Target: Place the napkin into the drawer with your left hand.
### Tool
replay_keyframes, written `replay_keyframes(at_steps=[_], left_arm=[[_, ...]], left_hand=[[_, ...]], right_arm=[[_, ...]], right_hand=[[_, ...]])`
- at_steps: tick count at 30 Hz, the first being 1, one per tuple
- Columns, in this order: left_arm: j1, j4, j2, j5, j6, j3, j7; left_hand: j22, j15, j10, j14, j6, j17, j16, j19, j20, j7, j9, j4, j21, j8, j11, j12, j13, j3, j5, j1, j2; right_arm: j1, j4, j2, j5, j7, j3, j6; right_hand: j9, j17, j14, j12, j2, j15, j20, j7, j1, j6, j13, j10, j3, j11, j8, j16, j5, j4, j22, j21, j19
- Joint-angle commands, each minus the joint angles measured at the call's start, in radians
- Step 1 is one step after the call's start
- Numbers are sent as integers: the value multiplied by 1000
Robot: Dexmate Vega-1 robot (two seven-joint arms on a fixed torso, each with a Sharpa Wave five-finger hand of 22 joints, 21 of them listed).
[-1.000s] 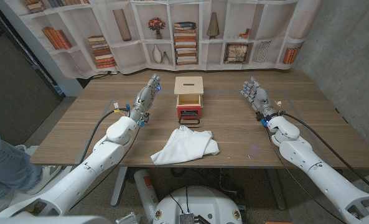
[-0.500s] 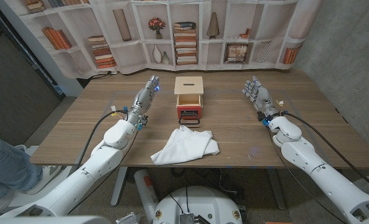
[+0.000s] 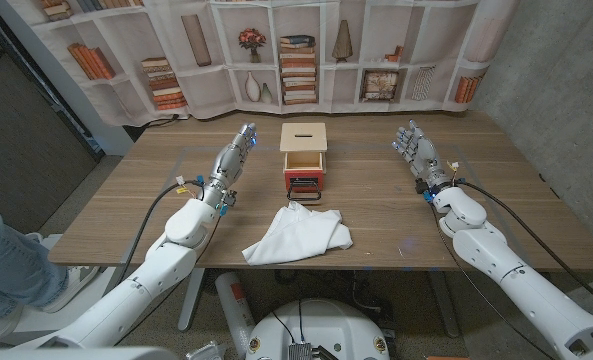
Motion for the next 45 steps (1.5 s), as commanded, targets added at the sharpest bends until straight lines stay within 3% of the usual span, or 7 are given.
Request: replay_keyframes(at_steps=[1,34,45], left_arm=[[28,4,0,28,-80,-3,-11],[117,-112,46,192,-102,-14,85],[136,-98,33,275,-153,-17,128]], left_hand=[[4,0,5,5,6,2,6,7,-17,2,2,-4,6,9,1,5,2,2,6,16,0],[4,-5,21,19,20,2,4,20,-17,-1,2,-11,8,9,-6,7,2,-1,9,27,3],[4,-8,31,31,31,2,7,29,-19,-6,2,-13,10,10,-10,8,2,-2,11,33,5]], right_arm=[[6,10,17,-3,-4,-4,10],[33,38,29,-2,16,-12,19],[35,40,36,-8,13,-18,22]], right_hand=[[3,2,7,5,2,4,-22,1,13,6,2,6,3,8,3,-1,5,-7,2,2,3],[3,3,5,8,5,4,-19,-1,12,7,2,20,0,10,1,-3,4,-10,2,-1,-1],[3,2,13,10,6,2,-20,-3,13,13,2,26,-1,9,3,-1,5,-12,2,-1,0]])
